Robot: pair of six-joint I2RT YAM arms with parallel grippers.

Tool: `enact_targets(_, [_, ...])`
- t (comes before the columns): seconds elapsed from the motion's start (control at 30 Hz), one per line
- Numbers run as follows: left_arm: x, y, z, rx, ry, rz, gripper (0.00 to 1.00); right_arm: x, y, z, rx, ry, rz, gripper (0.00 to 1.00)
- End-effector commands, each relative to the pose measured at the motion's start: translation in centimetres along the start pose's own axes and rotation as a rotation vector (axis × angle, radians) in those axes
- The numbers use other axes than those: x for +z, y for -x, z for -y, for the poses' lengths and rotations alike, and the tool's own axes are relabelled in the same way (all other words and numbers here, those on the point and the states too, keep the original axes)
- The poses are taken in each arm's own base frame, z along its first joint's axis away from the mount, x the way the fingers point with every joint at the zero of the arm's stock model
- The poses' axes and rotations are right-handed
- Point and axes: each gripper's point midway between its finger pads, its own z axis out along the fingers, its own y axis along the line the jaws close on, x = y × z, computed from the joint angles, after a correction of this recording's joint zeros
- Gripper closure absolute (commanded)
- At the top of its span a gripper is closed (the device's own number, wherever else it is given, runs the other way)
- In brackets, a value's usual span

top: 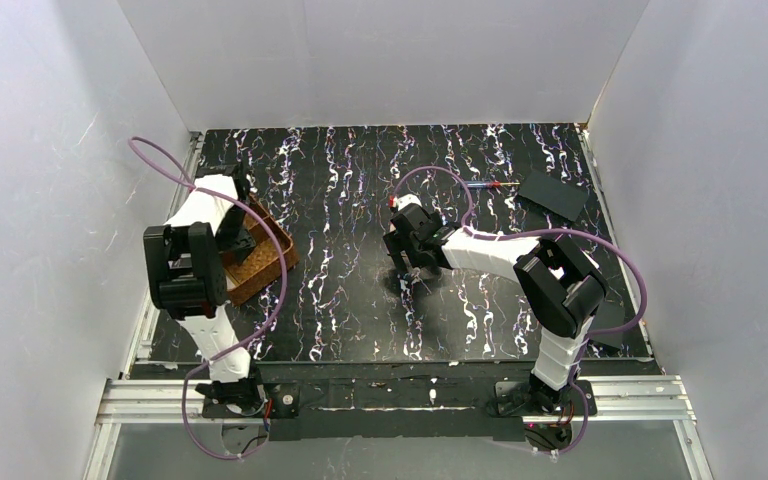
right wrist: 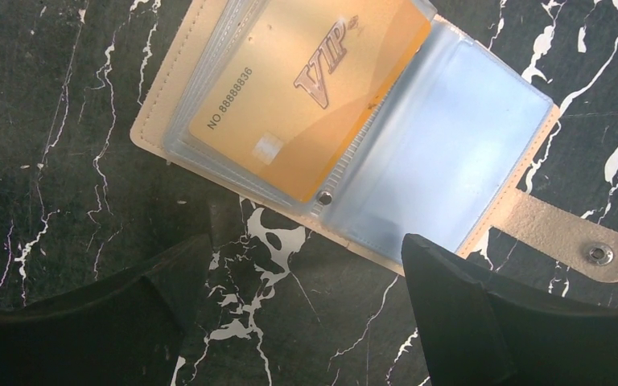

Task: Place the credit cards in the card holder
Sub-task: Move the storage box to the center of the board.

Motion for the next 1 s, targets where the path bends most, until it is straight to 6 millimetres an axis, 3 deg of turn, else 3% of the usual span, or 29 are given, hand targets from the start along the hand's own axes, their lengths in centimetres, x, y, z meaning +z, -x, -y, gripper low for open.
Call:
enact_targets(0.0, [-0.71, 0.31, -0.54, 0.015, 0.066, 0.02, 0.39, 0.22, -1.61, -0.8, -0.029, 0.023, -0.051, 0.02])
enact_targets(0.2, [-0.19, 0.0, -0.29, 0.035, 0.133, -0.011, 0.4, 0.18, -1.63, -0.81, -0.03, 0.024, -0.051, 0.02])
enact_targets(0.57, [0.23, -0.09, 0.25, 0.057, 0.121, -0.028, 0.57, 0.1, -1.55, -0.99, -0.03, 0.03, -0.048, 0.02])
enact_targets(0.97, [-0.71, 0.29, -0.37, 0.059, 0.11, 0.002, 0.54, 0.15, -1.68, -1.19, -0.035, 0.035, -0.051, 0.02])
